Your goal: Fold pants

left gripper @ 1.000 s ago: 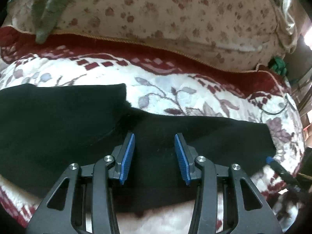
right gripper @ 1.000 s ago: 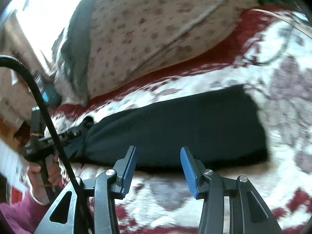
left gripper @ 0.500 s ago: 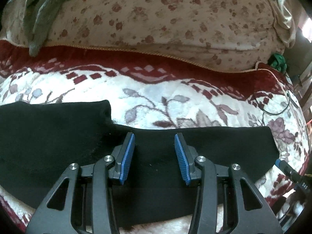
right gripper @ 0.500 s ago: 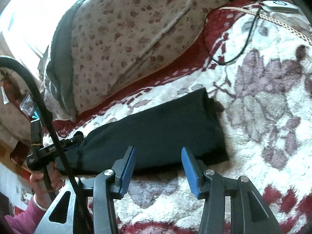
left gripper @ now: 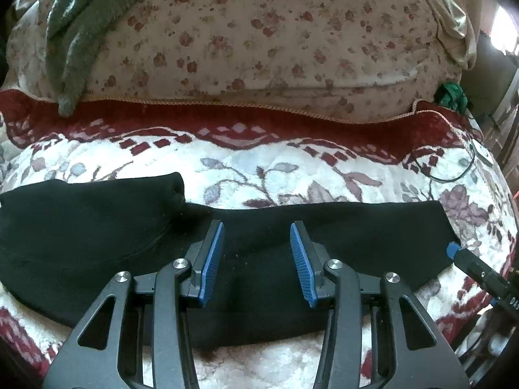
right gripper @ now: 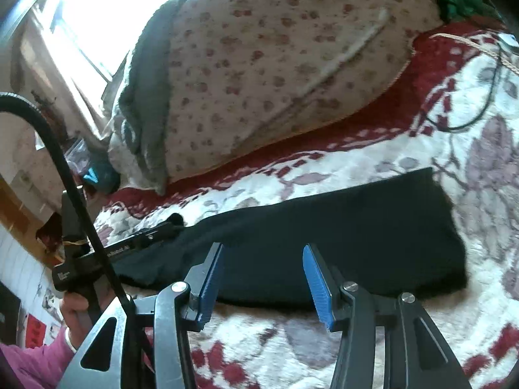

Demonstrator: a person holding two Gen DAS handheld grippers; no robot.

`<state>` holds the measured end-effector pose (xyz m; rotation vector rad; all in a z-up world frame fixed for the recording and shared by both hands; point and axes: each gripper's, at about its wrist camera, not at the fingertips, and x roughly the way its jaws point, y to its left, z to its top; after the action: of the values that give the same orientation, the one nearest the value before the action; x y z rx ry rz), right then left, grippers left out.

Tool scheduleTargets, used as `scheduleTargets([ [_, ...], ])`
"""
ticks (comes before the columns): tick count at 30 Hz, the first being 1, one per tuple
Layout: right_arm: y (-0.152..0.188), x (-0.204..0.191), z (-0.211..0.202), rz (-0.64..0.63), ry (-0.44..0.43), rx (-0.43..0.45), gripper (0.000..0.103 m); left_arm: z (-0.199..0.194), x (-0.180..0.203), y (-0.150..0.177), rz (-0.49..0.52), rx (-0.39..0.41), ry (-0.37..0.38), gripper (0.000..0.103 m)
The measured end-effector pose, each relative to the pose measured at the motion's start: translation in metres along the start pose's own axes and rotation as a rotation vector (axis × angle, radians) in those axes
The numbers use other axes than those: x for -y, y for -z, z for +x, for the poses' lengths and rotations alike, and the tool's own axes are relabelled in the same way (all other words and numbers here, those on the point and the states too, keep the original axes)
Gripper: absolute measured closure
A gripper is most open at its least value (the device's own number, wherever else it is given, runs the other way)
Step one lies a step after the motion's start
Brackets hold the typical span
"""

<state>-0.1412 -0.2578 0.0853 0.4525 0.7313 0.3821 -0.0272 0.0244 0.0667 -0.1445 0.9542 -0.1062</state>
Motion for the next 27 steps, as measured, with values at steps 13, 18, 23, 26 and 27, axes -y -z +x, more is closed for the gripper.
scheduleTargets([
  [13,0.0,-0.023,0.003,-0.103,-0.031,0.021,0.055,-0.008,-0.022,0.003,-0.027,0.004,-0.004,0.062],
  [18,-0.004,-0.028,0.022,-0.107,-0.059,-0.016,0.055,-0.001,-0.06,-0.011,-0.082,-0.002,-0.06,0.062],
  [23,-0.021,-0.056,0.068,-0.112,-0.204,-0.098,0.054,-0.004,-0.088,-0.017,-0.141,0.007,-0.056,0.06],
  [26,-0.033,-0.08,0.106,-0.114,-0.314,-0.171,0.054,-0.007,-0.099,-0.01,-0.161,0.001,-0.066,0.06],
  [27,-0.036,-0.09,0.121,-0.131,-0.312,-0.186,0.054,-0.007,-0.102,-0.006,-0.165,-0.005,-0.067,0.06],
])
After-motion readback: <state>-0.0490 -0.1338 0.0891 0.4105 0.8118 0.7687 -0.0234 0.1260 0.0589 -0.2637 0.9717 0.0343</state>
